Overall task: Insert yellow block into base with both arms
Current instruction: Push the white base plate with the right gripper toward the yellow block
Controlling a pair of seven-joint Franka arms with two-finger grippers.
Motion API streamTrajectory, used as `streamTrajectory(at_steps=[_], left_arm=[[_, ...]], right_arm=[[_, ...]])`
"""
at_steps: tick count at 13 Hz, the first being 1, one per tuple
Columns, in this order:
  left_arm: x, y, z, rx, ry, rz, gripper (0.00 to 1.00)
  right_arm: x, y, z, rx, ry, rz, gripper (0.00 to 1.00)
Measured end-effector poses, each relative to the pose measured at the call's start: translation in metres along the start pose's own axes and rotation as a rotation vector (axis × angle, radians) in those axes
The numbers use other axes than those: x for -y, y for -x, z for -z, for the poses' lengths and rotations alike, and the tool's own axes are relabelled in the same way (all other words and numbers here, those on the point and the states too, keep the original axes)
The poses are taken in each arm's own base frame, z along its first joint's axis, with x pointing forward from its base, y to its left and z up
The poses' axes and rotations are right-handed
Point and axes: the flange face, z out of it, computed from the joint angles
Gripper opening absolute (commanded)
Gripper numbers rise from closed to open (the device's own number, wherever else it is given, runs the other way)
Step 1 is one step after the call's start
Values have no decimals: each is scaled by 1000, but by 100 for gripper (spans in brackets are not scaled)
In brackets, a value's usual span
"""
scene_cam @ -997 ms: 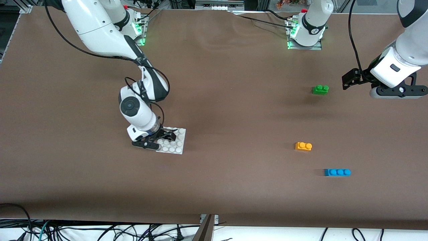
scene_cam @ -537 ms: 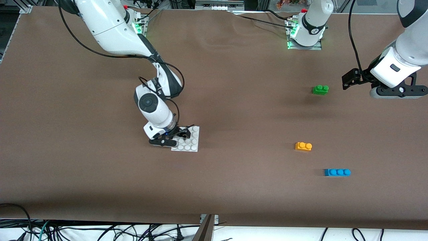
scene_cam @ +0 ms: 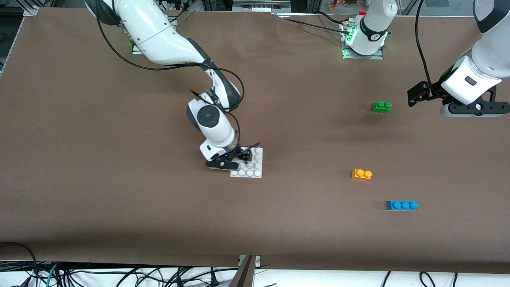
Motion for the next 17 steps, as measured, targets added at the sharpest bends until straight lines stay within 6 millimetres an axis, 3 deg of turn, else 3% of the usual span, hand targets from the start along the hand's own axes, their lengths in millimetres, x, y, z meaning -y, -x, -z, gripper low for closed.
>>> streamTrajectory(at_steps=[4,8,11,14,17], left_arm=[[0,0,0,2,0,0,100],[0,0,0,2,0,0,100],[0,0,0,3,0,0,100],[0,0,0,3,0,0,100],[0,0,0,3,0,0,100]], right_arm=[[51,29,-10,-9,-41,29,74],[76,51,-12,-6,-57,39,74],[78,51,-10,-8,-60,35,77],[78,49,-9,-9,-60,30,91],[82,23,14,-20,-102,-28,98]])
